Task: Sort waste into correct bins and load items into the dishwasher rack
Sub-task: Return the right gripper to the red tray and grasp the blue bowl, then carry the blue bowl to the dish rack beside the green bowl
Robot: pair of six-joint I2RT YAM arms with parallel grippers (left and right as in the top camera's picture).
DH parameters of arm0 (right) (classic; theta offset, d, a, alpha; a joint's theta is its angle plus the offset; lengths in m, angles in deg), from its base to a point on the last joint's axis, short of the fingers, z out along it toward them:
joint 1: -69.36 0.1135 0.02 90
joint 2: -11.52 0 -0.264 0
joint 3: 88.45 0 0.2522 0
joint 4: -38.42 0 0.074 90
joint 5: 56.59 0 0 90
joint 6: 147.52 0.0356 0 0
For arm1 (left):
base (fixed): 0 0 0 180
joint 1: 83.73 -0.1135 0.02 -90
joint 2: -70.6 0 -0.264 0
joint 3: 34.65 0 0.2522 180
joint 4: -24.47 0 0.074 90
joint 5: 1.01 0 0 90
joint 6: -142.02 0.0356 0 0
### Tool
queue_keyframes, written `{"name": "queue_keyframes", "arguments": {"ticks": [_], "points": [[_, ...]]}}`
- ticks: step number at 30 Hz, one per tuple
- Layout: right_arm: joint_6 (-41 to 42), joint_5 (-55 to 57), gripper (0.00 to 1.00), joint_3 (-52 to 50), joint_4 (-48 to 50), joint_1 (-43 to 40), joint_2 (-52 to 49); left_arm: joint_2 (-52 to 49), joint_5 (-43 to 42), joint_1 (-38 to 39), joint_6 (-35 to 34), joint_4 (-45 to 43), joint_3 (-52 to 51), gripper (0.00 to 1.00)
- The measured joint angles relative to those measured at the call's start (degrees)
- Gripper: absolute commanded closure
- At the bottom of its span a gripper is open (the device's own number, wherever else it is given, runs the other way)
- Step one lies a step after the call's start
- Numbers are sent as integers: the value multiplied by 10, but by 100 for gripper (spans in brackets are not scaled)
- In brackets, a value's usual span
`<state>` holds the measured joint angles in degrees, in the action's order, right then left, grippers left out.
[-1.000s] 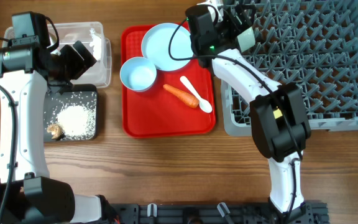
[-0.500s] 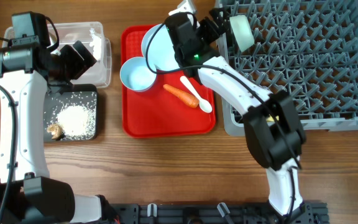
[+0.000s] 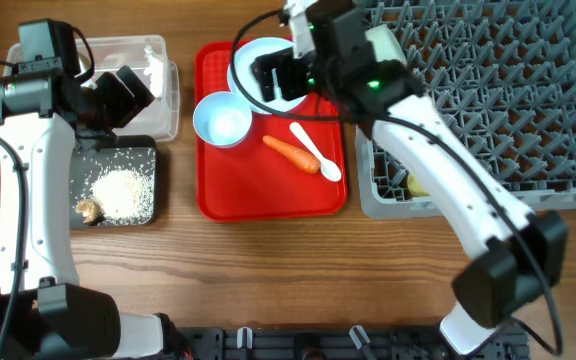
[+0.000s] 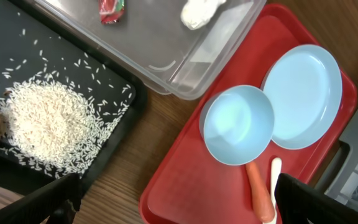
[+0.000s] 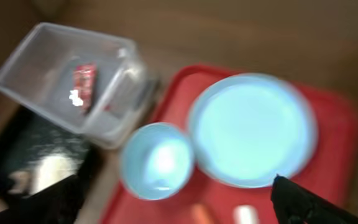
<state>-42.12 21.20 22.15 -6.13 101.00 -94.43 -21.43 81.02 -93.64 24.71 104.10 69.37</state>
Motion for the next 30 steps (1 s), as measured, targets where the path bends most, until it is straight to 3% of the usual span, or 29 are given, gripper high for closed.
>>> {"name": "queue_keyframes", "arguments": {"ticks": [5,9,12,23,30], "points": [[103,-28,18,0,0,29,-73,0,0,-6,0,-2,0,0],[187,-27,35,-1,0,46,-134,0,0,-6,0,-2,0,0],[226,-23,39,-1,0,47,-157,0,0,-6,0,-2,0,0],[270,27,56,-1,21,70,-201,0,0,-6,0,-2,0,0],[278,38,78,-1,35,72,-235,0,0,-6,0,-2,0,0]]}}
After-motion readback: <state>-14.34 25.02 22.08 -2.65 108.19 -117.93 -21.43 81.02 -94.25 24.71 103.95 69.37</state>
